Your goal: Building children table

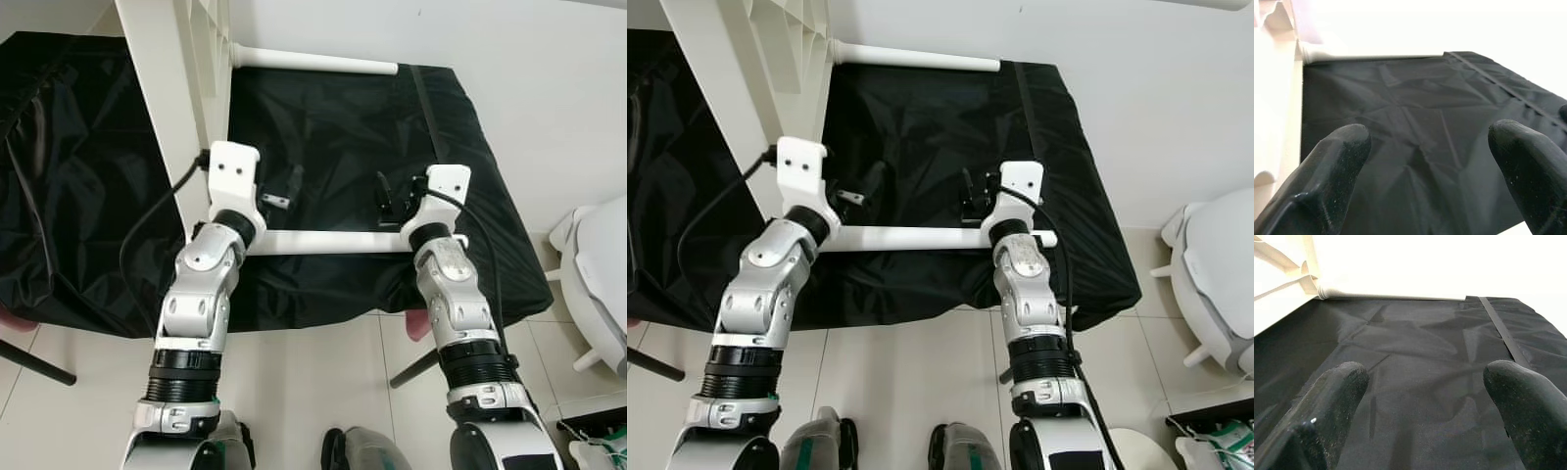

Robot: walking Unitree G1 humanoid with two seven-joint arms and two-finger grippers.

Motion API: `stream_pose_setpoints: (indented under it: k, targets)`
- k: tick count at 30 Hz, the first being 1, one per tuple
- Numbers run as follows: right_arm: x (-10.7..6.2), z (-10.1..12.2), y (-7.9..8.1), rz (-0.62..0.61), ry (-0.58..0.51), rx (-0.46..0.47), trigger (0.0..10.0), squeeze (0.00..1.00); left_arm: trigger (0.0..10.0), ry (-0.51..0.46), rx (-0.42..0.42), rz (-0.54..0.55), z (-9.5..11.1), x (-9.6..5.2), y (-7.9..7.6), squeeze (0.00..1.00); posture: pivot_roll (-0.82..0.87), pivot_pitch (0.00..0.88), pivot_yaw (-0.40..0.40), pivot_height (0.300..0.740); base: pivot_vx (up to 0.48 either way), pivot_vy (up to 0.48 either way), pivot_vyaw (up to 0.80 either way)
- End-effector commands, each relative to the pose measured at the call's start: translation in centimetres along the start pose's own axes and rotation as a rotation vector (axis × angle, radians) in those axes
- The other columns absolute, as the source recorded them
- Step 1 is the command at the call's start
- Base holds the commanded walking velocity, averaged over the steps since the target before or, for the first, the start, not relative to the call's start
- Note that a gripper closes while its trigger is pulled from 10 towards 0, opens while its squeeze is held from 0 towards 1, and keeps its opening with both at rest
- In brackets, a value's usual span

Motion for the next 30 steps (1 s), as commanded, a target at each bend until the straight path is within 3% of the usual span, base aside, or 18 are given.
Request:
stream_pose_setpoints:
  k: [1,2,3,7,13,16,19,20,27,30]
  targets:
    - [-0.3,-0.3,-0.8,-0.007,0.005,0.006,10.0,1.0,10.0,0.044,0.004,0.16,-0.9,-0.3,1.5,0.0,-0.03,0.0,-0.061,0.74,0.0,0.0,0.0]
    - [-0.3,-0.3,-0.8,-0.007,0.005,0.006,10.0,1.0,10.0,0.044,0.004,0.16,-0.9,-0.3,1.5,0.0,-0.03,0.0,-0.061,0.74,0.0,0.0,0.0]
    - [-0.4,-0.2,-0.9,-0.006,-0.005,0.008,10.0,0.0,10.0,0.053,-0.016,0.182,-1.0,-0.5,1.9,0.0,-0.03,0.0,-0.056,0.74,0.0,0.0,0.0]
    - [-0.6,-0.2,-1.3,-0.018,-0.011,0.006,10.0,0.0,10.0,0.094,0.027,0.229,-1.6,-0.9,2.5,0.0,-0.03,0.0,-0.051,0.74,0.0,0.0,0.0]
    - [-1.4,-1.1,-1.5,-0.026,0.006,-0.015,10.0,0.0,10.0,0.127,-0.041,0.269,-2.4,-1.3,2.7,0.0,-0.03,0.0,-0.048,0.74,0.0,0.0,0.0]
    - [-1.8,-1.4,-1.4,-0.017,0.005,-0.02,10.0,0.0,10.0,0.094,0.027,0.285,-2.1,-1.6,2.8,0.0,-0.03,0.0,-0.042,0.74,0.0,0.0,0.0]
    - [-2.0,-1.4,-1.2,-0.003,-0.006,-0.02,10.0,0.0,10.0,0.087,0.021,0.296,-2.2,-1.9,2.8,0.0,-0.03,0.0,-0.038,0.74,0.0,0.0,0.0]
    - [-2.3,-1.4,-1.0,0.009,-0.016,-0.017,10.0,0.0,10.0,0.11,-0.039,0.286,-2.9,-2.2,2.6,0.0,-0.03,0.0,-0.037,0.74,0.0,0.0,0.0]
    - [-3.0,-2.3,-1.0,0.004,-0.007,-0.029,10.0,0.0,10.0,0.154,-0.083,0.262,-4.5,-3.0,2.0,0.0,-0.03,0.0,-0.042,0.74,0.0,0.0,0.0]
    - [-3.3,-2.8,-1.3,-0.013,-0.002,-0.03,10.0,0.0,10.0,0.159,-0.056,0.27,-4.6,-3.2,2.2,0.0,-0.03,0.0,-0.039,0.74,0.0,0.0,0.0]
Point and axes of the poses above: a point about 5 cm out from each wrist's last joint towards the gripper, its own x axis pointing out of the wrist towards the gripper, its own z axis along the axis of the wrist's last joint, y = z × x, the point moved 4 cm from there along x, pointing out of the wrist towards the gripper, and after that the axes turned 15 degrees about x, right-handed, at the moved point
